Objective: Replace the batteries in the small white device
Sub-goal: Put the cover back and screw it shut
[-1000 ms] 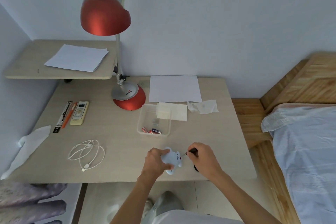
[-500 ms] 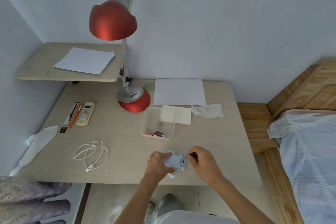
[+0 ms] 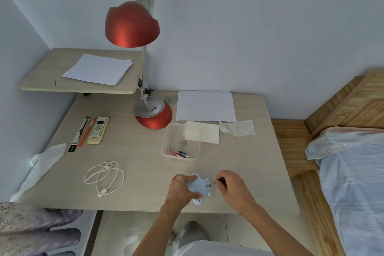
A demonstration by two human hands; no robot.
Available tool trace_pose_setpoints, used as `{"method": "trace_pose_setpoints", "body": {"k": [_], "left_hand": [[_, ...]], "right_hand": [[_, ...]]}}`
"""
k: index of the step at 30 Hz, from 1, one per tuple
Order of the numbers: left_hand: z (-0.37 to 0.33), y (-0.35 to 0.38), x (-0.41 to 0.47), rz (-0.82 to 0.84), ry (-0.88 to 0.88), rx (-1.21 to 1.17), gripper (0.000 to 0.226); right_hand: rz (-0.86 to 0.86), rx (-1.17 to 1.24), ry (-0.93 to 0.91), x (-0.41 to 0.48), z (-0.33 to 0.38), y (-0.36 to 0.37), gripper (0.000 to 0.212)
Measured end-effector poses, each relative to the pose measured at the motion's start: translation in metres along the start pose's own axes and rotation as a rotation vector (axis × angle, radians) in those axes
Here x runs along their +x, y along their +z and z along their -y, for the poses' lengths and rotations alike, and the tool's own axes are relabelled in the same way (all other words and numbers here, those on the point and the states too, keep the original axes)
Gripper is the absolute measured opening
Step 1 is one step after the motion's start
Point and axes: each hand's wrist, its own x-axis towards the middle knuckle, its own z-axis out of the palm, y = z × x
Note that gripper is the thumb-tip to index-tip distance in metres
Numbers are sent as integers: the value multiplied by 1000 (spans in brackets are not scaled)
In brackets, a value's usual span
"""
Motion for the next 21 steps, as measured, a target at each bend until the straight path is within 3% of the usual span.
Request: {"method": "trace_pose_setpoints", "body": {"k": [13,18,21], "left_hand": [[3,1,2,4,-8,-5,88],[1,1,2,5,-10,-6,88],[2,2,3,10,-11,2,89]], "right_hand": [[35,-67,19,-1,9,1,13],[63,-272,59,0,10,1,34],[89,-227,30,3,7,2,26]]}}
